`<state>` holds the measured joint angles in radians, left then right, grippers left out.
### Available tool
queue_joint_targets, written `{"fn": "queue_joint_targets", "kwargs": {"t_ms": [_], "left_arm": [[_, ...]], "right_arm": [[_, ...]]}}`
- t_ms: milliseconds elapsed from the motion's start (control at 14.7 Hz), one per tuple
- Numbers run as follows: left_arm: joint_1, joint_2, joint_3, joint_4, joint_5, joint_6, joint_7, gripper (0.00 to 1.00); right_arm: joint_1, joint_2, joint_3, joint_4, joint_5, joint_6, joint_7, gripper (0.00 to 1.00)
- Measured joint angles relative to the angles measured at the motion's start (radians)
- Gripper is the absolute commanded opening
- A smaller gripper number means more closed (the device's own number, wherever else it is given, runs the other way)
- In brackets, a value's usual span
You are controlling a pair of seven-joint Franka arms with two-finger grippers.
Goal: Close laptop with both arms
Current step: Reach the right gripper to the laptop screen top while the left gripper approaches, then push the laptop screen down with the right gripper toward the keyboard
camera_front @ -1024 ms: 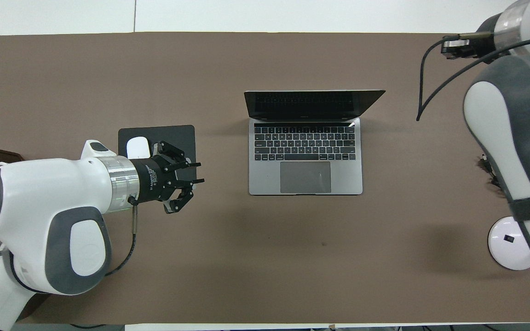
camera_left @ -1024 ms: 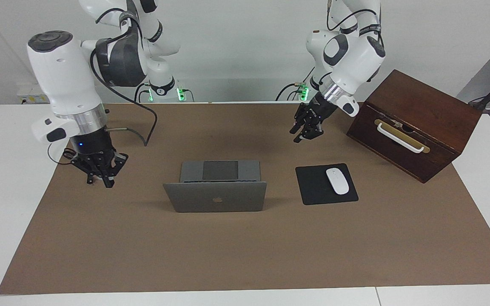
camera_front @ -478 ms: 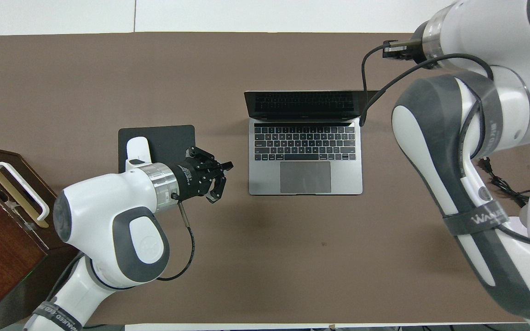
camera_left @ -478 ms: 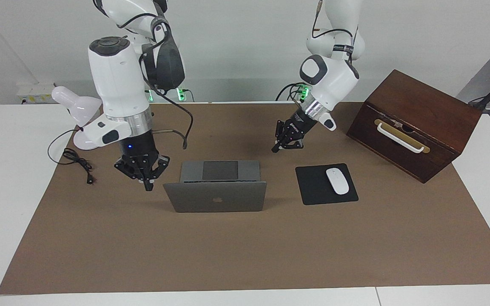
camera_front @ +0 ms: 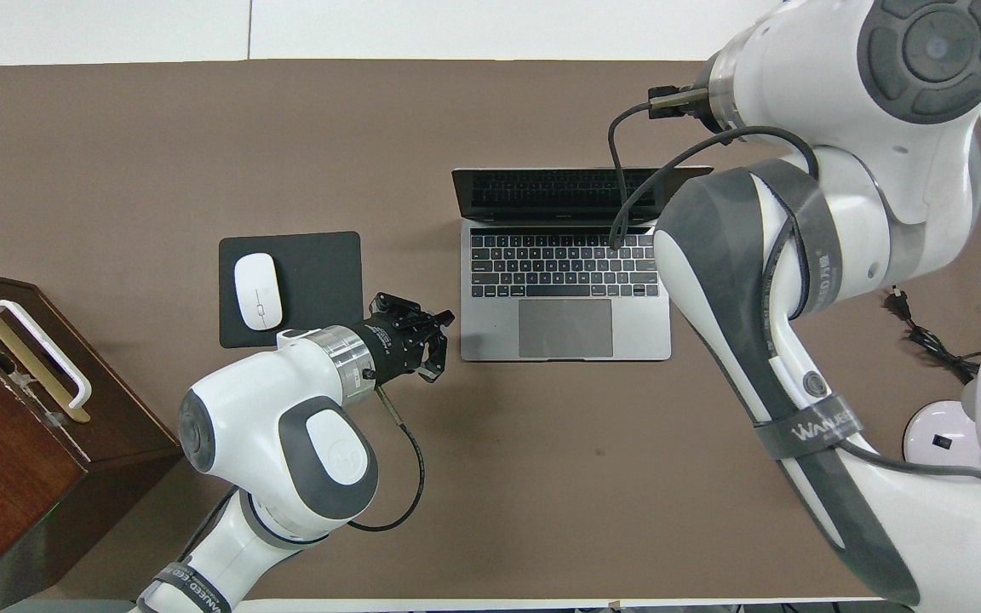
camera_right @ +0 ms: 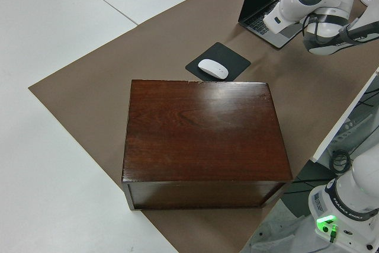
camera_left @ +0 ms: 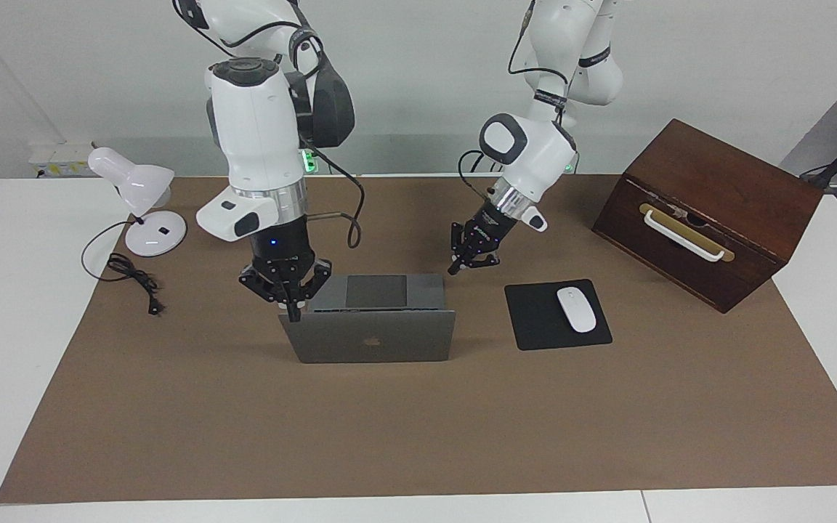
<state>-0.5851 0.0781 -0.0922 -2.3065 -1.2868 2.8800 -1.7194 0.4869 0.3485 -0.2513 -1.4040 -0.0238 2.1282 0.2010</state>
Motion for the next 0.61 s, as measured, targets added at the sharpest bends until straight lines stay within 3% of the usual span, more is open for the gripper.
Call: {"fn": "queue_joint_targets", "kwargs": {"t_ms": [614], "left_arm": [[-0.1, 0.076, 0.0, 0.021, -0.15, 0.087, 0.0, 0.0]], "right_arm": [[0.056, 0.134, -0.035, 0.054, 0.001, 0.157, 0.007, 0.0]]}}
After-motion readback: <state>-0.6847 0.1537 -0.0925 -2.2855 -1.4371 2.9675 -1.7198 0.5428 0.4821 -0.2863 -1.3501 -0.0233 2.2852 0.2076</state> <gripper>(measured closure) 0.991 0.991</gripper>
